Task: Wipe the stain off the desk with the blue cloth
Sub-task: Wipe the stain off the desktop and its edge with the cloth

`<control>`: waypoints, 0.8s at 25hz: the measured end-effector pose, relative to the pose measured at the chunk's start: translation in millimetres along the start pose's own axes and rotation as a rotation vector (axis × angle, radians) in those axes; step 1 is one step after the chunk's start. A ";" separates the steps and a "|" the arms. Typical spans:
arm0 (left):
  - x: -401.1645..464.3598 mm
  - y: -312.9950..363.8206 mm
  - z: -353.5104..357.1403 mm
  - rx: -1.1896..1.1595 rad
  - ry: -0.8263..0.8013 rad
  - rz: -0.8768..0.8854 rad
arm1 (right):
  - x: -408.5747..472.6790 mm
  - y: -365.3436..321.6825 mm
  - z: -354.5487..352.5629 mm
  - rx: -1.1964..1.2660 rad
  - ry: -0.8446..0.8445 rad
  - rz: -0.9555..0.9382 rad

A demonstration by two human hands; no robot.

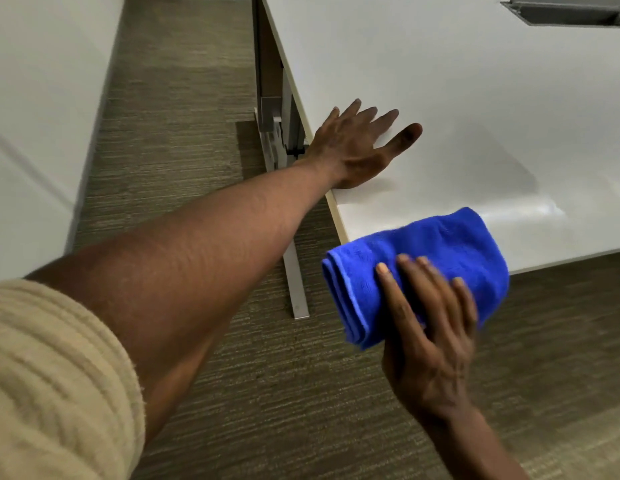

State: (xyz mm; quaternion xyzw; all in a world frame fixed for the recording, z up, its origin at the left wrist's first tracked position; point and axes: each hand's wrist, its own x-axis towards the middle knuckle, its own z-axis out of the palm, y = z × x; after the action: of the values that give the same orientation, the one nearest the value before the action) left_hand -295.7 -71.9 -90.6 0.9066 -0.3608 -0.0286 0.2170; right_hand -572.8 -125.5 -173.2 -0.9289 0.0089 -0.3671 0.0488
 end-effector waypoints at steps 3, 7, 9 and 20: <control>0.7 1.7 0.6 0.002 -0.003 0.007 | -4.6 -26.8 11.4 0.061 0.014 0.128; 1.7 2.0 0.5 0.005 -0.008 -0.009 | 25.7 -40.2 19.1 0.081 0.059 0.119; 0.9 3.8 0.8 0.014 -0.014 -0.009 | 44.0 -46.5 22.6 0.054 0.055 0.126; -0.9 1.0 -0.9 -0.018 0.006 0.009 | 31.2 -63.0 12.3 -0.060 -0.004 0.202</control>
State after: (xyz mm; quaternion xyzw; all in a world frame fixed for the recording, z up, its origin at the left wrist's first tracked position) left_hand -296.8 -71.7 -89.4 0.9030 -0.3641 -0.0281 0.2263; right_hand -542.8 -63.4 -154.8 -0.9251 0.1136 -0.3578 0.0576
